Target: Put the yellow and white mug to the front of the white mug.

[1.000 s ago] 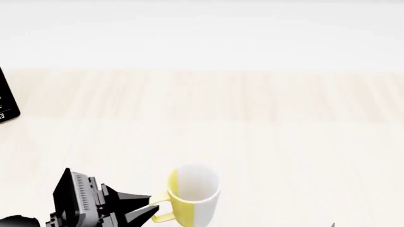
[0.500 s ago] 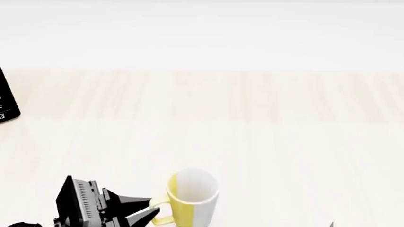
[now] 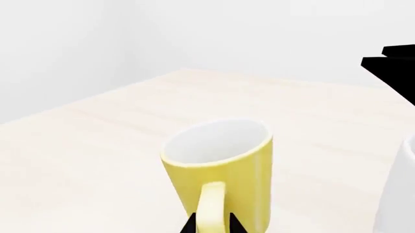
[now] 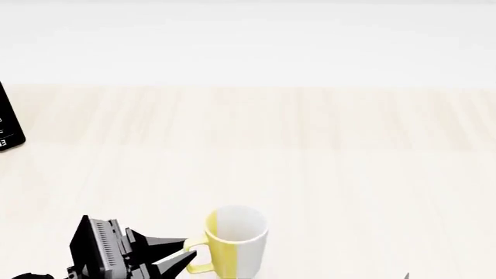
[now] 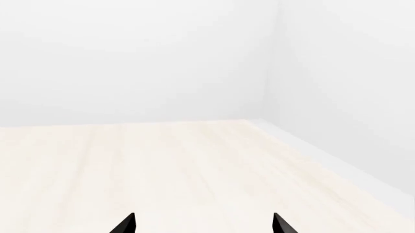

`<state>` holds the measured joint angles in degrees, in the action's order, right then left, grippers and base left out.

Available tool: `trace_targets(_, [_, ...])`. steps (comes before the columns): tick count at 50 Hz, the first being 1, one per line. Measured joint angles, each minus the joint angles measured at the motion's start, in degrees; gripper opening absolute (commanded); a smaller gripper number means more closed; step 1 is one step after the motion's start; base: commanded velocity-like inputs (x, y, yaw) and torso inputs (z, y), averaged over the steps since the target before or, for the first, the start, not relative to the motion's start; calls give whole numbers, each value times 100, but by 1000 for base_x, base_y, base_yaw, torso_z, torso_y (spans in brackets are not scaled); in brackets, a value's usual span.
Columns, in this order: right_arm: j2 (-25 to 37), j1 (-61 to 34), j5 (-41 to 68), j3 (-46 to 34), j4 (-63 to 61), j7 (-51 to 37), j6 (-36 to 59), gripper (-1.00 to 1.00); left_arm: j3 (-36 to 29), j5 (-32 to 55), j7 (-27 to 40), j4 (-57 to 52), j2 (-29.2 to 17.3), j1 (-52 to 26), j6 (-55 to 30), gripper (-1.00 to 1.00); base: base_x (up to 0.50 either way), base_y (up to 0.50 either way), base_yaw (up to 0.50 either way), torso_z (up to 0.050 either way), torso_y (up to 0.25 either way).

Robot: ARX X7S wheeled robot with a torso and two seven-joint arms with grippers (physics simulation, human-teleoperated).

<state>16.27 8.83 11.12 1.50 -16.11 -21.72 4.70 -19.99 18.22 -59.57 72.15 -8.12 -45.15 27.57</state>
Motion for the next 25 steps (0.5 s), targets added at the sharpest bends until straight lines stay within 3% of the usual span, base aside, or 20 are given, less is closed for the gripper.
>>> trace_targets(25, [34, -6, 33, -29, 33, -45, -25, 100, -41, -92, 18, -836, -172, 381, -432, -100, 0, 0, 0, 0, 0])
